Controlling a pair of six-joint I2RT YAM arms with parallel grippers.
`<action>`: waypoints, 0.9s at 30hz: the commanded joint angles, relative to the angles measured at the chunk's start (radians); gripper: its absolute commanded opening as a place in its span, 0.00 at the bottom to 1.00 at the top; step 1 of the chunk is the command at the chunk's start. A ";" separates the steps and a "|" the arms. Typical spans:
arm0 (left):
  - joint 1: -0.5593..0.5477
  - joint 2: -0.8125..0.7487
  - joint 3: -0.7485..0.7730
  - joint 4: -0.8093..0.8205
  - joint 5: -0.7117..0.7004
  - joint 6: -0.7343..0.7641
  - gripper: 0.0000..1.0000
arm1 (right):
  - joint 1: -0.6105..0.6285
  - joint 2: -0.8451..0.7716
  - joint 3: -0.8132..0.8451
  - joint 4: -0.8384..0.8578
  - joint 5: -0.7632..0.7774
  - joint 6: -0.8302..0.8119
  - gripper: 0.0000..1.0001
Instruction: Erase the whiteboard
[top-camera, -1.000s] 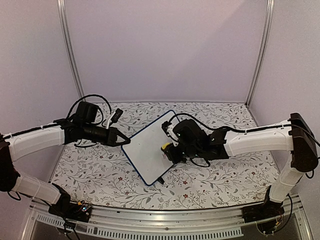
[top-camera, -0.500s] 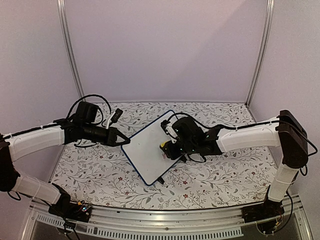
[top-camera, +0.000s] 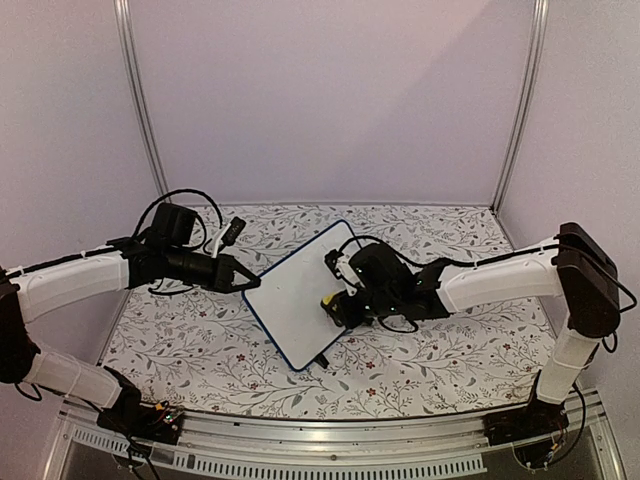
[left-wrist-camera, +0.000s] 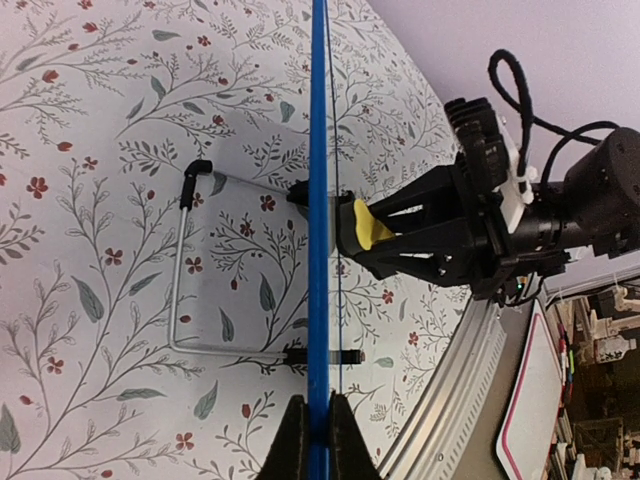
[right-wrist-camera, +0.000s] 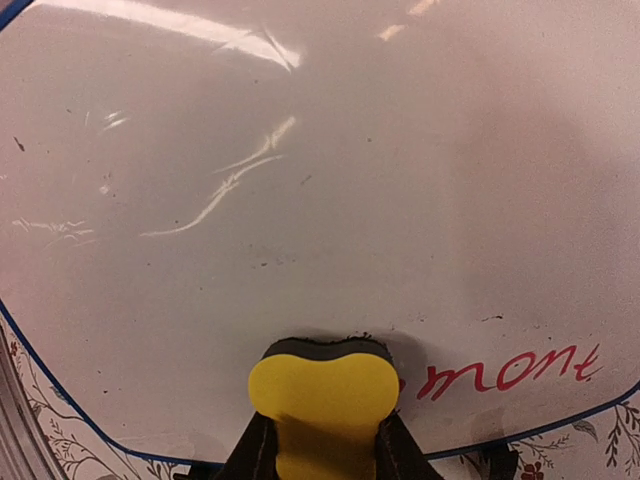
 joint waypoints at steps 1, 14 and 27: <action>0.005 -0.014 -0.002 0.039 0.035 0.012 0.00 | 0.020 -0.012 -0.034 -0.016 -0.019 0.021 0.19; 0.005 -0.017 -0.003 0.038 0.035 0.012 0.00 | 0.036 -0.014 -0.101 -0.014 -0.005 0.054 0.19; 0.004 -0.020 -0.004 0.039 0.033 0.011 0.00 | 0.045 -0.038 -0.142 -0.022 -0.001 0.068 0.19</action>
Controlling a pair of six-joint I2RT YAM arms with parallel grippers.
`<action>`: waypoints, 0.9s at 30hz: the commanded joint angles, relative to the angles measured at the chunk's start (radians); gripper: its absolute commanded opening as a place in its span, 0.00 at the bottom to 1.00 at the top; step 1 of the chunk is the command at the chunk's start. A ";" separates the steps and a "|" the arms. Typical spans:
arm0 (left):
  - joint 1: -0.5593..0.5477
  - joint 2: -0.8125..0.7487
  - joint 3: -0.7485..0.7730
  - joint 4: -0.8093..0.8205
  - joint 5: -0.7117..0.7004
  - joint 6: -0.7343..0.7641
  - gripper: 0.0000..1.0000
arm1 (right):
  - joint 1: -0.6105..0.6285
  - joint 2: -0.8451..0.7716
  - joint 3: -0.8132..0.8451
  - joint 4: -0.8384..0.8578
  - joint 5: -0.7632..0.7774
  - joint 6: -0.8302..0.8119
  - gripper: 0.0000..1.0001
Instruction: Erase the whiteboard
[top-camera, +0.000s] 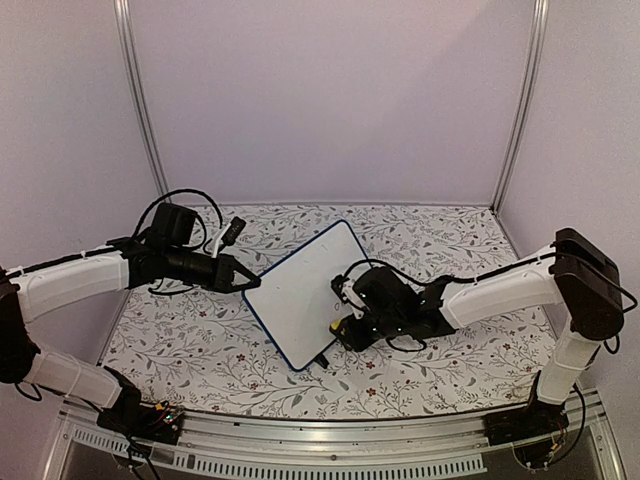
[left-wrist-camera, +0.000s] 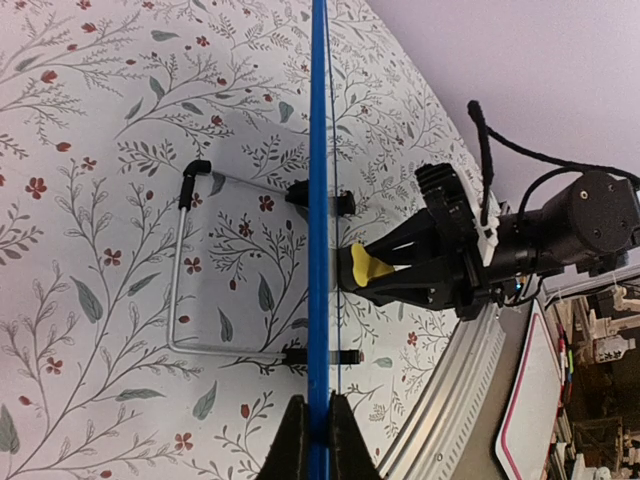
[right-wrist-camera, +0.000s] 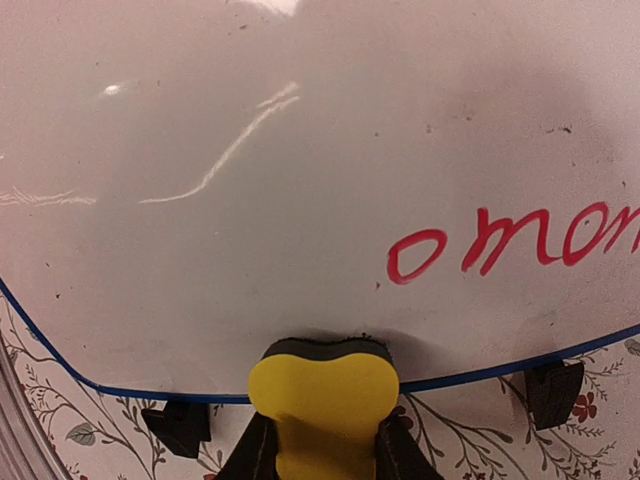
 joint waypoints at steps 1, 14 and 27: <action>0.004 -0.019 -0.003 0.037 0.031 0.013 0.00 | 0.008 -0.031 -0.030 -0.033 0.000 0.013 0.19; 0.004 -0.014 -0.004 0.037 0.029 0.012 0.00 | 0.004 -0.160 -0.002 -0.058 0.068 -0.013 0.20; 0.004 -0.021 -0.005 0.038 0.029 0.013 0.00 | -0.026 -0.024 0.118 -0.038 0.087 -0.047 0.20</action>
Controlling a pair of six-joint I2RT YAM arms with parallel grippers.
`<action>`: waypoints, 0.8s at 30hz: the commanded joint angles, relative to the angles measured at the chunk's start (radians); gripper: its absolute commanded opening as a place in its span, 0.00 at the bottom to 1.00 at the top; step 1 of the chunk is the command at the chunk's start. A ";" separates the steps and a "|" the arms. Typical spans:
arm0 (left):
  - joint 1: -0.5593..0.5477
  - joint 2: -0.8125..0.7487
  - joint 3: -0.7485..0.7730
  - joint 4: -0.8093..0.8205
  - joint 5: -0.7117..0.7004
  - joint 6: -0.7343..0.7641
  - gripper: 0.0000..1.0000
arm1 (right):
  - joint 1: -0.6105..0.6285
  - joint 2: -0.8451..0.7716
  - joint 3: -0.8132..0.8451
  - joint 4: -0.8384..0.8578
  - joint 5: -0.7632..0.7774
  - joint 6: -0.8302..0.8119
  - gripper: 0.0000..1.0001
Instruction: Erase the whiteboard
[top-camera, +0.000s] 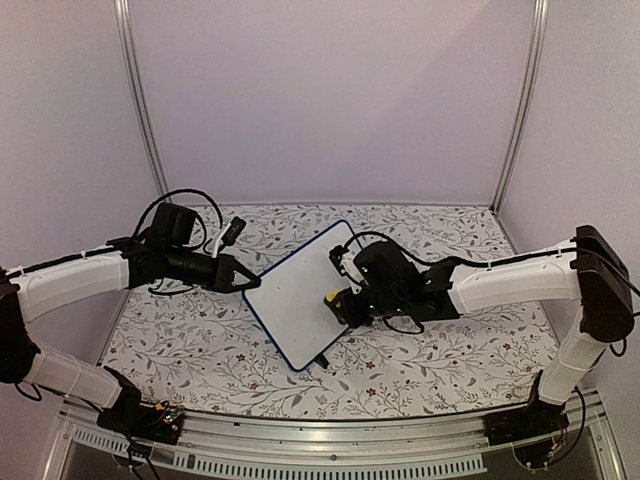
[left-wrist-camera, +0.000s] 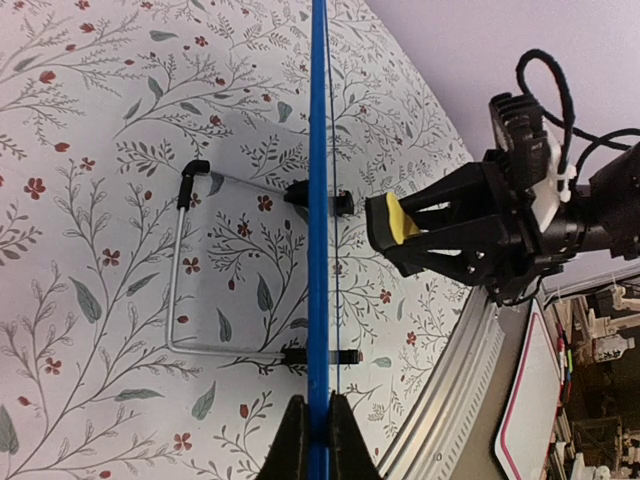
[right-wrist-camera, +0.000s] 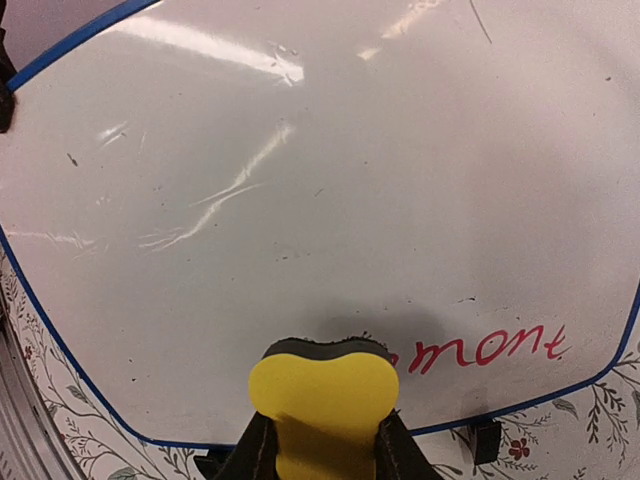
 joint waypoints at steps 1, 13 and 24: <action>0.003 -0.022 -0.005 0.036 0.026 0.013 0.00 | -0.011 0.070 0.035 0.006 0.021 -0.017 0.20; 0.003 -0.020 -0.004 0.037 0.029 0.012 0.00 | -0.011 0.104 -0.026 0.025 -0.026 0.014 0.19; 0.004 -0.018 -0.004 0.037 0.030 0.013 0.00 | 0.003 0.085 -0.126 0.052 -0.066 0.062 0.19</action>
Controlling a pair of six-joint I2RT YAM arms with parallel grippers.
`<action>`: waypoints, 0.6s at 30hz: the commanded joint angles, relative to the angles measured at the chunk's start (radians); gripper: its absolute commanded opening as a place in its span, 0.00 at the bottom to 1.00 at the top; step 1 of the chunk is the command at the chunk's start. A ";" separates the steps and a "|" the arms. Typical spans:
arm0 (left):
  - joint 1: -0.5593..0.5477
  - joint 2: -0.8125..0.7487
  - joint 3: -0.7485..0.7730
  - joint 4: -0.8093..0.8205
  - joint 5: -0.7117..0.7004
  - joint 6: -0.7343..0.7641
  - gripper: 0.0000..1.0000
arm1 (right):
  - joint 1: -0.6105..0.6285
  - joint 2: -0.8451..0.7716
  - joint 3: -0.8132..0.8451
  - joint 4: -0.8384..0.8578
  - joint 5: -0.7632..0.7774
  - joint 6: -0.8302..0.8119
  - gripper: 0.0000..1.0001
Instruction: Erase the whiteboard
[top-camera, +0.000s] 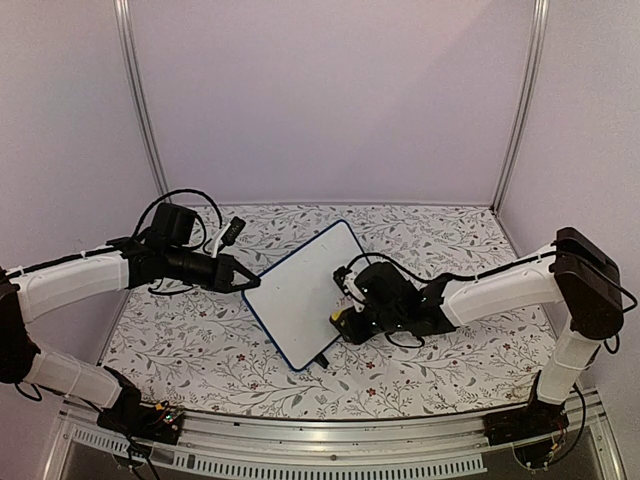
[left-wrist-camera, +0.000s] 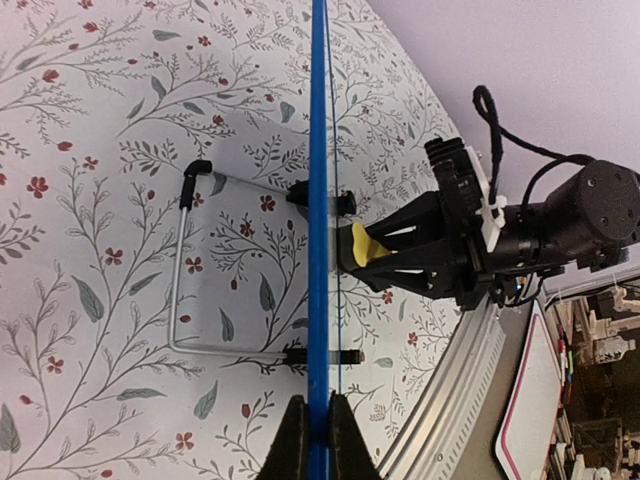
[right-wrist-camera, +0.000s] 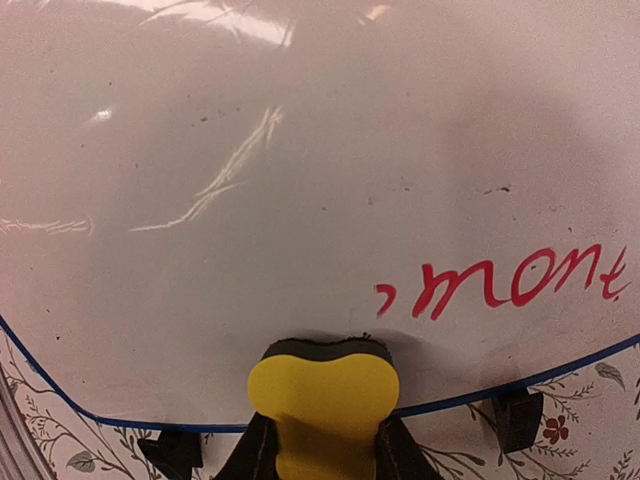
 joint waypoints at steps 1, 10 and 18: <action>0.002 -0.018 -0.003 0.037 0.033 0.013 0.00 | 0.012 0.008 -0.045 -0.034 -0.030 0.031 0.19; 0.002 -0.020 -0.003 0.037 0.034 0.013 0.00 | 0.036 -0.013 -0.049 -0.062 -0.019 0.043 0.19; 0.001 -0.020 -0.004 0.038 0.033 0.012 0.00 | 0.026 -0.088 0.041 -0.103 0.081 -0.016 0.20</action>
